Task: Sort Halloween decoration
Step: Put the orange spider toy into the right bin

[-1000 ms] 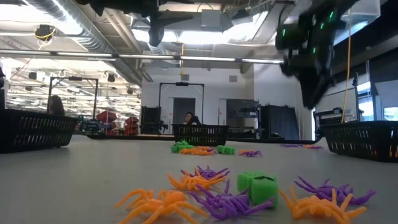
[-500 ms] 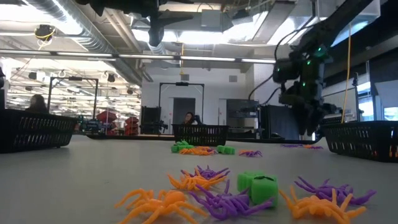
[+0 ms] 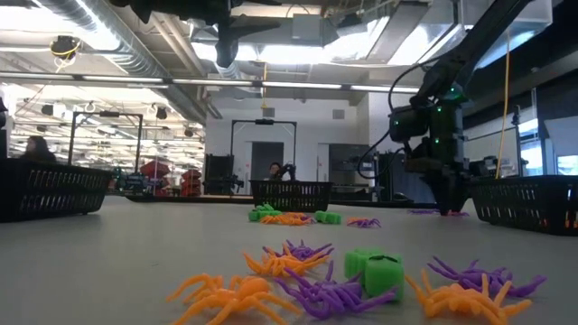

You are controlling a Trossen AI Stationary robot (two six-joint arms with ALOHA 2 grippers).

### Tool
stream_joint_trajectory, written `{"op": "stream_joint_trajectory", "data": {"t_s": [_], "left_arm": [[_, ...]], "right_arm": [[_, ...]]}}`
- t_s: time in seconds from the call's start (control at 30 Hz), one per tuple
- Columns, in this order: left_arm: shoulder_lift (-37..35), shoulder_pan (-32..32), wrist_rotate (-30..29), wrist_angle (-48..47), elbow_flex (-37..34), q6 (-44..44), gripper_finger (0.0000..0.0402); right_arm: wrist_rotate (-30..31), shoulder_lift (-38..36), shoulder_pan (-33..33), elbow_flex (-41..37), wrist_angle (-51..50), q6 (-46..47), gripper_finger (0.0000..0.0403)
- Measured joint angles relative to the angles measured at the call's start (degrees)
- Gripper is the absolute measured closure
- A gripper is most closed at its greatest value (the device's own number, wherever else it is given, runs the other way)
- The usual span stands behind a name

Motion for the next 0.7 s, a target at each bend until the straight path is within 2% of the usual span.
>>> {"op": "stream_joint_trajectory", "data": {"t_s": [0.17, 0.4, 0.53, 0.6, 0.7], "left_arm": [[0.0, 0.0, 0.0, 0.0, 0.0, 0.0, 0.0274], [0.0, 0.1, -0.1, 0.0, 0.0, 0.0, 0.0274], [0.0, 0.2, -0.1, -0.1, 0.0, 0.0, 0.0274], [0.0, 0.2, -0.1, -0.1, 0.0, 0.0, 0.0274], [0.0, 0.2, -0.3, -0.1, 0.0, 0.1, 0.0274]], "right_arm": [[0.3, 0.1, 0.0, -0.1, -0.5, -1.3, 0.0289], [-0.1, 0.1, 0.0, -0.1, -1.0, -3.2, 0.0391], [-0.4, -0.8, 0.0, 0.1, -2.1, -3.8, 0.0392], [-1.0, -2.0, 0.0, 0.3, -5.7, -4.5, 0.0398], [-3.3, -6.3, 0.0, 1.6, -7.7, -4.8, 0.04]]}}
